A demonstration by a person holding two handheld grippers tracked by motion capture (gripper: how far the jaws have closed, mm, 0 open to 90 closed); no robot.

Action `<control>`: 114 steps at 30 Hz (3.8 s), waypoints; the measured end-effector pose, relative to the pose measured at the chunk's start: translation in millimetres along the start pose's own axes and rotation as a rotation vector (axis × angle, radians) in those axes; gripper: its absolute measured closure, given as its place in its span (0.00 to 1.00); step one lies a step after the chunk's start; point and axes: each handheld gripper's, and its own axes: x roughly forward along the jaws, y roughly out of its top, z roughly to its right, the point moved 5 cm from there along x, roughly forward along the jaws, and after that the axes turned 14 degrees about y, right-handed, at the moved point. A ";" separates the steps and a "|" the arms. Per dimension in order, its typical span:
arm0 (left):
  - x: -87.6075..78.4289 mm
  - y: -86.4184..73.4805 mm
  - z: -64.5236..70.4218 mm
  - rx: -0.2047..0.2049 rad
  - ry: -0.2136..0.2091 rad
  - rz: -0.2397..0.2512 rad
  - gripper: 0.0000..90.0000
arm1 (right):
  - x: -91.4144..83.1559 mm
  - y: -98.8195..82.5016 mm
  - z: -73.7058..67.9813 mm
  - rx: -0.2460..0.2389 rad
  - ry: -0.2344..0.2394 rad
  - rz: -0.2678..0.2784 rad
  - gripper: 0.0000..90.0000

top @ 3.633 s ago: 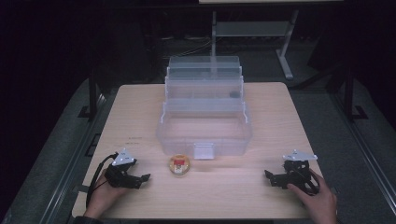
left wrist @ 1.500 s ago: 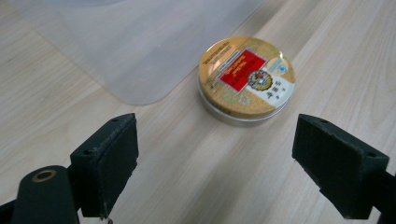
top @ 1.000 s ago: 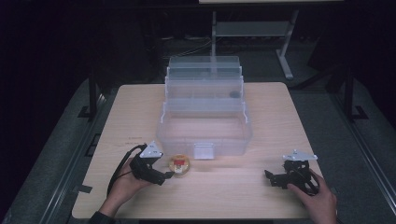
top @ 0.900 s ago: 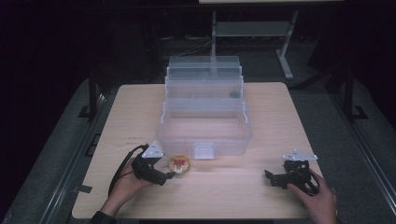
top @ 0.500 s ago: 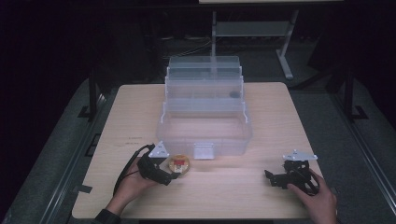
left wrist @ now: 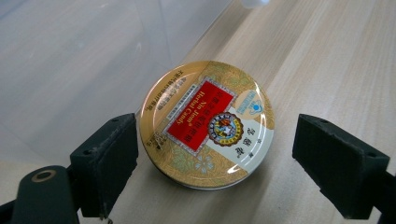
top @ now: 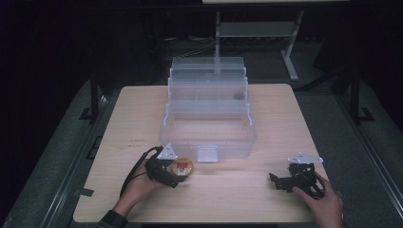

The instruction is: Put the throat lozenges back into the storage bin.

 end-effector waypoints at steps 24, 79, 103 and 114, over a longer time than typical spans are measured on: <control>10.7 6.1 2.4 0.021 0.010 -0.033 0.15 | 0.0 0.0 0.0 -0.001 0.000 0.000 0.00; 16.2 12.9 3.6 -0.005 0.007 -0.108 0.22 | 0.0 0.0 0.0 0.000 0.000 0.000 0.00; -1.9 18.9 6.0 0.019 -0.041 -0.103 0.22 | 0.0 0.0 0.0 -0.001 0.000 0.000 0.00; -12.4 25.2 6.4 0.031 -0.054 -0.095 0.22 | 0.0 0.0 0.0 0.000 0.000 0.000 0.00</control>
